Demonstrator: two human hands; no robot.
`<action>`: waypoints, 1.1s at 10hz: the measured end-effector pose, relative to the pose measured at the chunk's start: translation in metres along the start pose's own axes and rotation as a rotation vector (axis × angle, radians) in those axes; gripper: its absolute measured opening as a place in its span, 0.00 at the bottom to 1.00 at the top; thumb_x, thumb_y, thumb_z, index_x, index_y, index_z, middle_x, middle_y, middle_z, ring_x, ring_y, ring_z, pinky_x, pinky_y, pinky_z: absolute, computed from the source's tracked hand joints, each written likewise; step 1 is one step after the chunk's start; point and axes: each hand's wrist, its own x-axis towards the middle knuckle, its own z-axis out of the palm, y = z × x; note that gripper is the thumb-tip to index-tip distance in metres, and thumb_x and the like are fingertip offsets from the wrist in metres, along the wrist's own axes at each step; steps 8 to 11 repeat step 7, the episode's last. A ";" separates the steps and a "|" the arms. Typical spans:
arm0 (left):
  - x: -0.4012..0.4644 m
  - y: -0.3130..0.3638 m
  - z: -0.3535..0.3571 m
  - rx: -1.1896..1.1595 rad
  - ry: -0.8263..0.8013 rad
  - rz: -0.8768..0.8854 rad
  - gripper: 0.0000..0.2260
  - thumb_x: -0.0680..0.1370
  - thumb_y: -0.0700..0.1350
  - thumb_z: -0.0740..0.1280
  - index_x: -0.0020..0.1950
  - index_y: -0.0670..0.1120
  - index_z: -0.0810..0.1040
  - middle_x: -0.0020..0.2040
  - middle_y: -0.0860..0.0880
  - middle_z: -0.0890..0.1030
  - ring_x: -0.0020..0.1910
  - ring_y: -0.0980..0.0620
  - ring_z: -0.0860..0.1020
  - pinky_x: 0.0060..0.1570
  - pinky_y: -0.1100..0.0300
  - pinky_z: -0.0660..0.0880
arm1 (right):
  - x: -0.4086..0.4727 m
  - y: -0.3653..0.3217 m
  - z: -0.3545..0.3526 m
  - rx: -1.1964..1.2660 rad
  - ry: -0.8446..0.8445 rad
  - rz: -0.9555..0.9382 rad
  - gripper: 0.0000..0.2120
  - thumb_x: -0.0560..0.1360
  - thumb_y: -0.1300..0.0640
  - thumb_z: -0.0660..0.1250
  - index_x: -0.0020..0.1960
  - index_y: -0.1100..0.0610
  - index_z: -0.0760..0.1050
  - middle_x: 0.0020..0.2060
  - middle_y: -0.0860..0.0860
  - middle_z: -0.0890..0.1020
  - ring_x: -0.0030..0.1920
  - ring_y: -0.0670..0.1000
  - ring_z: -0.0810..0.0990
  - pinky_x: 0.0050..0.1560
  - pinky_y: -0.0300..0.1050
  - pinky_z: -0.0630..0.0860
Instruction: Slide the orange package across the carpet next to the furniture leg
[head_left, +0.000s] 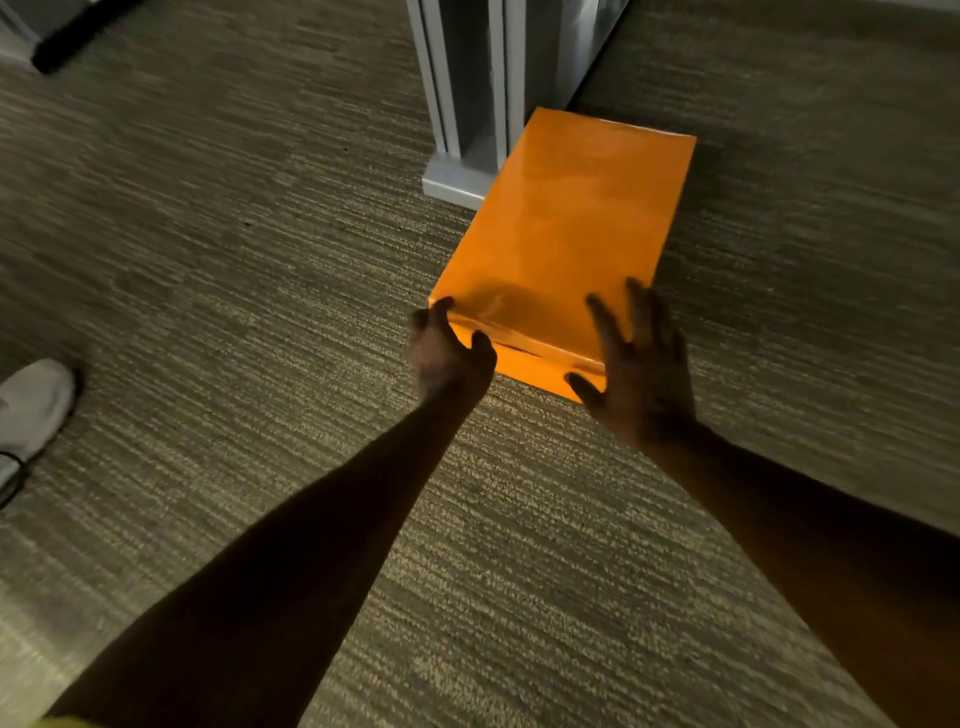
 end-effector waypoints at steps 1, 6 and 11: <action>-0.011 0.004 0.008 0.007 -0.065 0.058 0.26 0.78 0.41 0.71 0.75 0.41 0.71 0.69 0.39 0.77 0.68 0.41 0.77 0.66 0.51 0.74 | -0.007 0.006 0.003 -0.220 -0.068 -0.296 0.42 0.72 0.43 0.72 0.81 0.54 0.61 0.80 0.61 0.62 0.80 0.67 0.59 0.73 0.68 0.65; -0.027 -0.005 0.005 0.516 -0.540 0.142 0.48 0.77 0.51 0.70 0.83 0.49 0.37 0.84 0.47 0.37 0.83 0.35 0.44 0.79 0.37 0.59 | -0.017 -0.002 -0.007 -0.252 -0.364 -0.227 0.59 0.72 0.30 0.67 0.82 0.52 0.30 0.82 0.56 0.35 0.83 0.62 0.40 0.79 0.69 0.53; -0.045 -0.008 0.001 0.506 -0.470 0.150 0.48 0.78 0.51 0.70 0.83 0.50 0.36 0.84 0.46 0.37 0.83 0.36 0.40 0.80 0.37 0.54 | -0.032 -0.002 -0.016 -0.238 -0.317 -0.254 0.58 0.72 0.28 0.65 0.83 0.54 0.33 0.83 0.56 0.37 0.83 0.62 0.42 0.78 0.68 0.54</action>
